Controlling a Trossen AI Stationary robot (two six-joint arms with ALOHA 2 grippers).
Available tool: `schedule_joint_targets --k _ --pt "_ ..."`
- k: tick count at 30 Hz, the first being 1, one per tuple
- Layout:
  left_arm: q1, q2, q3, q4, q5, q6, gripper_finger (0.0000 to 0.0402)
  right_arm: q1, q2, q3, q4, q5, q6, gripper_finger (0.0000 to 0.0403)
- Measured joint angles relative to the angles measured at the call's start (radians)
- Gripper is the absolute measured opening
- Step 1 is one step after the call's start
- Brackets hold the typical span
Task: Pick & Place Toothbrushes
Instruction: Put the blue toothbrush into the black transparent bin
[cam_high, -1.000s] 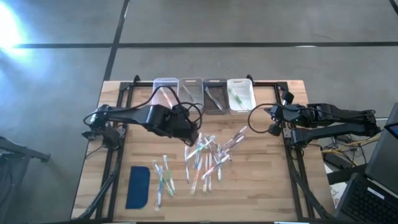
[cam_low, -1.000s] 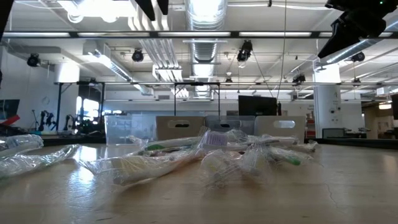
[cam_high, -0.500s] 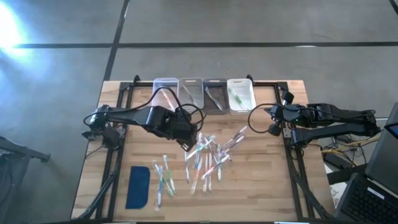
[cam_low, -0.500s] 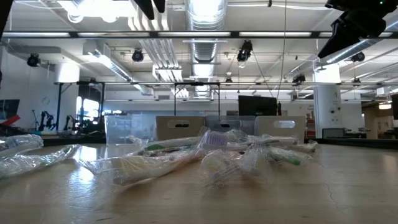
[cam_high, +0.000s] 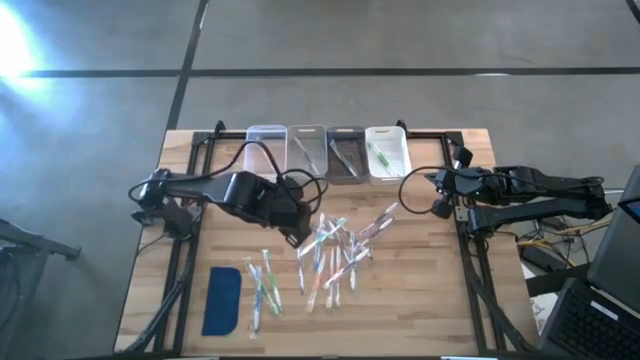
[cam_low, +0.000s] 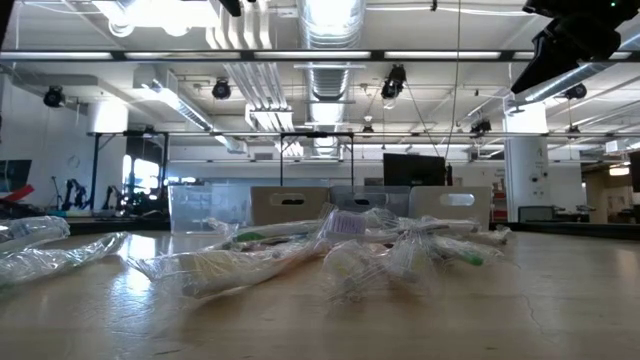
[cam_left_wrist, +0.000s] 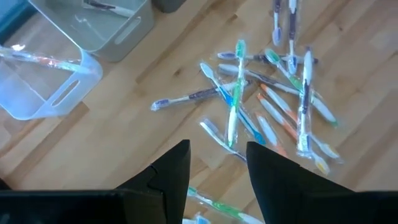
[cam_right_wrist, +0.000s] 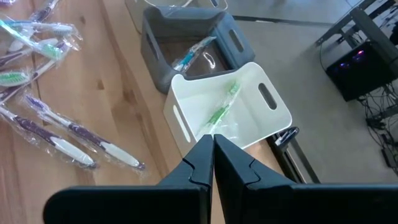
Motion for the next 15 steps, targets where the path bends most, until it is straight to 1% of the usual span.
schedule_joint_targets --k 3,6,9,15 --pt "-0.031 0.0 0.0 0.0 0.044 -0.01 0.0163 0.0 0.0 0.0 0.0 0.0 0.001 0.0008" --pt "-0.074 -0.001 0.0 0.0 0.072 -0.076 0.0163 0.0 0.0 0.0 0.0 0.0 0.0 0.0008" --pt "-0.129 -0.002 0.0 0.0 0.073 -0.177 0.0163 0.0 0.0 0.0 0.0 0.0 0.0 0.0008" --pt "-0.257 -0.002 -0.006 0.001 0.074 -0.441 0.0163 0.0 0.0 0.0 0.0 0.0 0.001 0.0008"
